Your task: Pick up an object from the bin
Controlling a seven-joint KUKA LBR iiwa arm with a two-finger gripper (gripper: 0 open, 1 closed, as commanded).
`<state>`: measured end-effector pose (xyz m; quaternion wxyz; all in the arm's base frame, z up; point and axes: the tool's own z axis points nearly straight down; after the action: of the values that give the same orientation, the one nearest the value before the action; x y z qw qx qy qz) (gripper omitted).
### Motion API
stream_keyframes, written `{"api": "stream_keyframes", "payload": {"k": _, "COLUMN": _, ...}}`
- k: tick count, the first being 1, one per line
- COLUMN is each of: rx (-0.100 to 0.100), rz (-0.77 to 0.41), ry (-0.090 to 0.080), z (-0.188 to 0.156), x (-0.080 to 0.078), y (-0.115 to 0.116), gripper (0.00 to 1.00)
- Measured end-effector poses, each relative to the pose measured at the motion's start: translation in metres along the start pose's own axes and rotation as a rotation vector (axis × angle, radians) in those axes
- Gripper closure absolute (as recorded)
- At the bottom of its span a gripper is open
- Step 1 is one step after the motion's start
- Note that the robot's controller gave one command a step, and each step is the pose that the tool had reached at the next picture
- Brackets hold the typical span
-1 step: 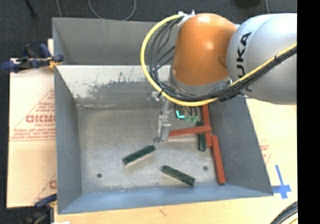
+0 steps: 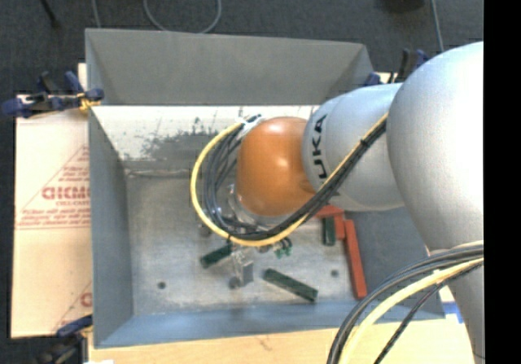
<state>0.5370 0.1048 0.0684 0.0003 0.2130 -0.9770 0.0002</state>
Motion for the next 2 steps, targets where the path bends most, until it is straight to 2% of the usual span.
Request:
{"api": "stream_keyframes", "payload": {"k": 1, "rx": 0.002, "rz": 0.000, "ry": -0.006, "z": -0.034, "x": -0.005, "y": 0.003, "gripper": 0.00}}
{"api": "stream_keyframes", "payload": {"k": 2, "rx": -0.001, "rz": 0.170, "ry": -0.003, "z": -0.041, "x": 0.011, "y": -0.005, "gripper": 0.00}}
